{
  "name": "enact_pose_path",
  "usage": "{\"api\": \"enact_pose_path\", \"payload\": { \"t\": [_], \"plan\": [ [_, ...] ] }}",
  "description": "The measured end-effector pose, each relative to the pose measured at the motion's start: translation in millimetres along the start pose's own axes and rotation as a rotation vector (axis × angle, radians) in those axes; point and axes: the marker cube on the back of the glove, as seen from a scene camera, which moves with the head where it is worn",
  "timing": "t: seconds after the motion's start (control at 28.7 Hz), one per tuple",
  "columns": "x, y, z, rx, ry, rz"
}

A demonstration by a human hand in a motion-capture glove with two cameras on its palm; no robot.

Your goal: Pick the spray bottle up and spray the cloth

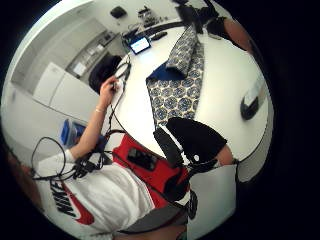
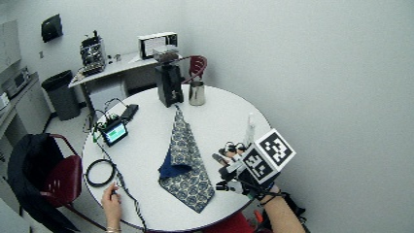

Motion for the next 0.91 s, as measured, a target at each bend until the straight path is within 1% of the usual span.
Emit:
{"api": "enact_pose_path", "payload": {
  "t": [0.21, 0.42, 0.66, 0.91],
  "plan": [
    [41.2, 11.8, -14.8, 0.094, -0.061, 0.139],
    [68.6, 13.7, -15.7, 0.158, -0.121, 0.228],
    [91.2, -8.6, 19.0, 0.173, -0.321, 0.401],
    [108.8, -27.7, 61.3, 0.147, -0.589, 0.501]
  ]
}}
